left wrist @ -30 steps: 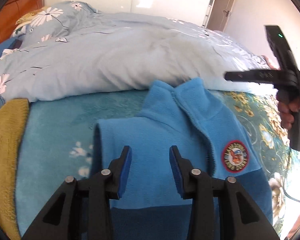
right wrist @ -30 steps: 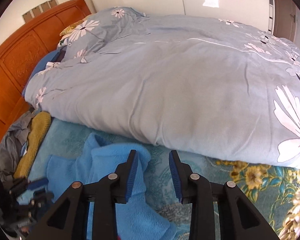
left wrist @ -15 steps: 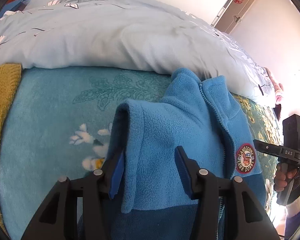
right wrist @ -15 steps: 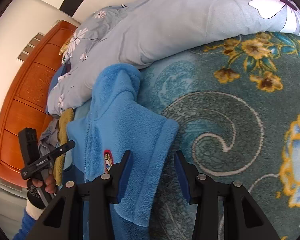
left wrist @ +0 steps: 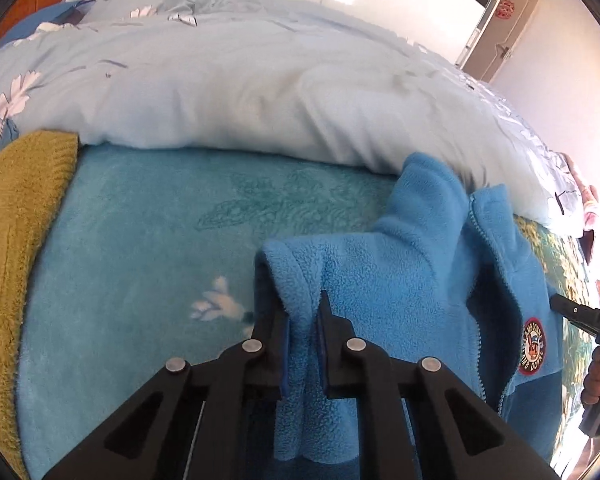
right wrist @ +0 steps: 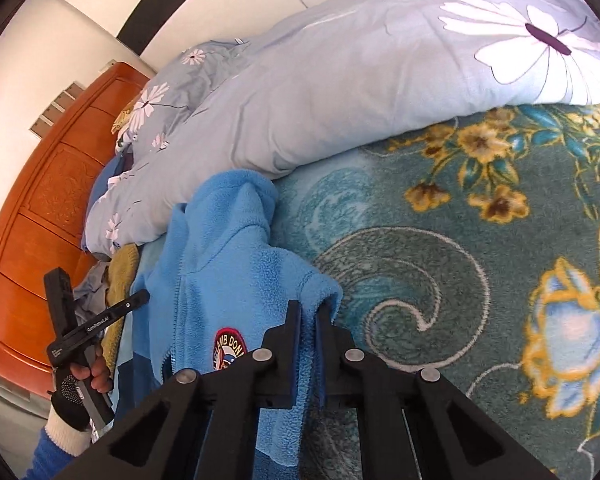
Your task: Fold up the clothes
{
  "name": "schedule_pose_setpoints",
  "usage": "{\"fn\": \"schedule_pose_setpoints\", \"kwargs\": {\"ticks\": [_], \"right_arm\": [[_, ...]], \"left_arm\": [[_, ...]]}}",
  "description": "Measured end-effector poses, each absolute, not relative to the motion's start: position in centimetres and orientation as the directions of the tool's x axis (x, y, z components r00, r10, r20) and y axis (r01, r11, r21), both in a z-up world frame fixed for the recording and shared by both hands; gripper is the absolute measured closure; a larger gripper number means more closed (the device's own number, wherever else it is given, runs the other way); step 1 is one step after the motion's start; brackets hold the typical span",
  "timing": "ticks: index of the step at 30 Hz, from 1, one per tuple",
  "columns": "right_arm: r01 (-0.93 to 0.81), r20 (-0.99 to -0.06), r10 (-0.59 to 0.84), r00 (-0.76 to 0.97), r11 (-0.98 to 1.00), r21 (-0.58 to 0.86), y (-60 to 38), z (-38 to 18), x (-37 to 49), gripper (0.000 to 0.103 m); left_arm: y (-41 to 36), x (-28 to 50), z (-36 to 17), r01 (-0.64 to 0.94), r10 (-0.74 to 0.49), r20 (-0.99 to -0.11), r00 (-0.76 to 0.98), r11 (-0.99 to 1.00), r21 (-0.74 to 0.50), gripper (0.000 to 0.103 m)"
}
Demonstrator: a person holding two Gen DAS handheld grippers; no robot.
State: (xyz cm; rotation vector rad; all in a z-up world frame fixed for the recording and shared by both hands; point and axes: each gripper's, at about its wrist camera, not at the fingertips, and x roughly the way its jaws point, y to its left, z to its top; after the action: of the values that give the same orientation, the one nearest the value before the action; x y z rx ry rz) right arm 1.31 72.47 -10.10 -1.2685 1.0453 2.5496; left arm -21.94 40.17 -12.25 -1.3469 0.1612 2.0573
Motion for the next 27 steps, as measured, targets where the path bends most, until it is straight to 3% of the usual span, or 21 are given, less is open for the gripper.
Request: {"fn": "schedule_pose_setpoints", "kwargs": {"ticks": [3, 4, 5, 7, 11, 14, 18, 24, 27], "right_arm": [[-0.374, -0.759, -0.210, -0.616, -0.770, 0.517, 72.2, -11.0, 1.1, 0.096], [-0.373, -0.758, -0.214, -0.616, -0.769, 0.519, 72.0, -11.1, 1.0, 0.094], [-0.371, -0.757, -0.218, -0.616, -0.768, 0.522, 71.8, -11.1, 0.9, 0.093], [-0.386, -0.755, -0.200, -0.625, -0.761, 0.521, 71.7, -10.4, 1.4, 0.092], [-0.396, -0.756, -0.157, -0.635, -0.774, 0.493, 70.2, -8.2, 4.6, 0.084], [-0.378, -0.768, -0.147, -0.623, -0.804, 0.460, 67.3, -7.0, 8.8, 0.071], [-0.367, -0.790, -0.145, -0.596, -0.825, 0.429, 63.1, -6.8, 14.9, 0.061], [-0.388, -0.818, -0.210, -0.535, -0.799, 0.459, 57.5, -10.0, 22.0, 0.057], [-0.408, -0.815, -0.238, -0.529, -0.771, 0.490, 56.0, -11.1, 23.4, 0.057]], "left_arm": [[39.6, -21.3, -11.5, -0.593, 0.490, -0.841, -0.228, -0.755, -0.279, 0.088], [39.5, -21.1, -11.2, -0.588, 0.496, -0.840, -0.219, -0.754, -0.292, 0.082], [39.4, -20.9, -10.9, -0.583, 0.505, -0.839, -0.201, -0.750, -0.312, 0.069], [38.4, -20.2, -9.9, -0.582, 0.517, -0.837, -0.176, -0.741, -0.335, 0.057], [34.7, -17.0, -6.9, -0.635, 0.486, -0.835, -0.259, -0.737, -0.232, 0.045], [29.8, -13.7, -6.2, -0.652, 0.445, -0.843, -0.301, -0.741, -0.158, 0.041], [24.4, -9.6, -7.9, -0.650, 0.419, -0.867, -0.270, -0.744, -0.157, 0.040], [19.4, -5.0, -11.3, -0.612, 0.386, -0.899, -0.207, -0.768, -0.189, 0.039], [17.3, -4.2, -12.4, -0.555, 0.428, -0.887, -0.171, -0.786, -0.273, 0.039]]}}
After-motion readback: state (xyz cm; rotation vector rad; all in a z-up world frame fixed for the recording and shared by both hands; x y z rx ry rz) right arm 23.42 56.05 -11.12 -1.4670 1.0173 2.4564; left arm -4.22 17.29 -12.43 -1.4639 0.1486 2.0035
